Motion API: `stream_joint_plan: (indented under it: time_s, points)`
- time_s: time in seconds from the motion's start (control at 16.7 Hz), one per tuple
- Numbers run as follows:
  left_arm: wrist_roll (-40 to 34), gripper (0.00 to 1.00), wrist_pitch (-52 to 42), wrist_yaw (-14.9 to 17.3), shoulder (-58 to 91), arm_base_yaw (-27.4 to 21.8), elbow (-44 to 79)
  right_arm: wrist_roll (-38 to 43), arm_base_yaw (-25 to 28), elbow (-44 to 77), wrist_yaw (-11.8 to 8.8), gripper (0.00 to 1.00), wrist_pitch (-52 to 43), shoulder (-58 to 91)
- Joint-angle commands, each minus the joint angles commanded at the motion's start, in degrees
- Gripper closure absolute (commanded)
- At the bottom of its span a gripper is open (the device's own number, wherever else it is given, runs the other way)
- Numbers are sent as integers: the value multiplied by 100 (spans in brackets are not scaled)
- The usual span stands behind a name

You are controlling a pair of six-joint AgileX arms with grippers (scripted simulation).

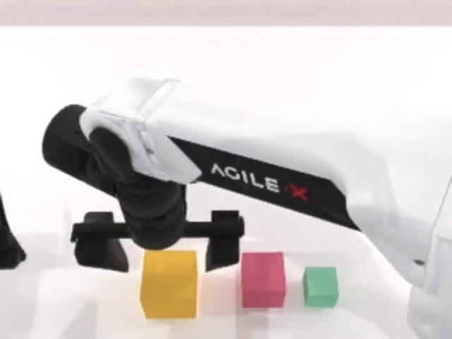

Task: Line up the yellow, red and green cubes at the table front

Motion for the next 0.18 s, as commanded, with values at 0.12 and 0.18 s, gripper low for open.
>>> stream_joint_plan:
  time_s: [0.12,0.18]
  points:
    - [0,0,0,0,0,0,0,-9,4,182,2,0,-185,-35]
    - [0,0,0,0,0,0,0,-10,4,189,2,0,-192,-37]
